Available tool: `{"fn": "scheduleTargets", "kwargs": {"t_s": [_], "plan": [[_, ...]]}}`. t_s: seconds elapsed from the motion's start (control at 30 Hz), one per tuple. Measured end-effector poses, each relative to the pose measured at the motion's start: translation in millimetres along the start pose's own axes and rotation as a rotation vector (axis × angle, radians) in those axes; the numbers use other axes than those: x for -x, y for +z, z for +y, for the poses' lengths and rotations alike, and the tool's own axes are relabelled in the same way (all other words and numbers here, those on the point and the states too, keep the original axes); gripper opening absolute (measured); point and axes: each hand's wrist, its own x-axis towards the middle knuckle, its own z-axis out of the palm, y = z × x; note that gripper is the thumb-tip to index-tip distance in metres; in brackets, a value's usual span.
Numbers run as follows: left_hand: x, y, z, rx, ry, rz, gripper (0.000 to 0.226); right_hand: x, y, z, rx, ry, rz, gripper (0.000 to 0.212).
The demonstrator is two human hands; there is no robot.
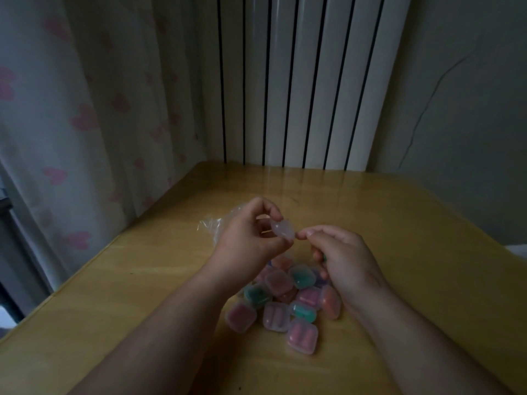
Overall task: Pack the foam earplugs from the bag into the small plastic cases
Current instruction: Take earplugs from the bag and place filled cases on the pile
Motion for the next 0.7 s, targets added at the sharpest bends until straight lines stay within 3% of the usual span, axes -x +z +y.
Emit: {"fn": "scheduleTargets", "kwargs": {"t_s": [0.2,0.7], "plan": [[0.1,3.0,-1.7,-0.046,0.062,0.01,0.032,4.5,0.3,-2.4,-0.049,0.069,-0.114,0.023],[-0.7,3.4,-6.1,-0.171,0.117,0.044,0.022,8.2,-2.5,-11.2,0.001,0.024,-0.09,0.018]]}}
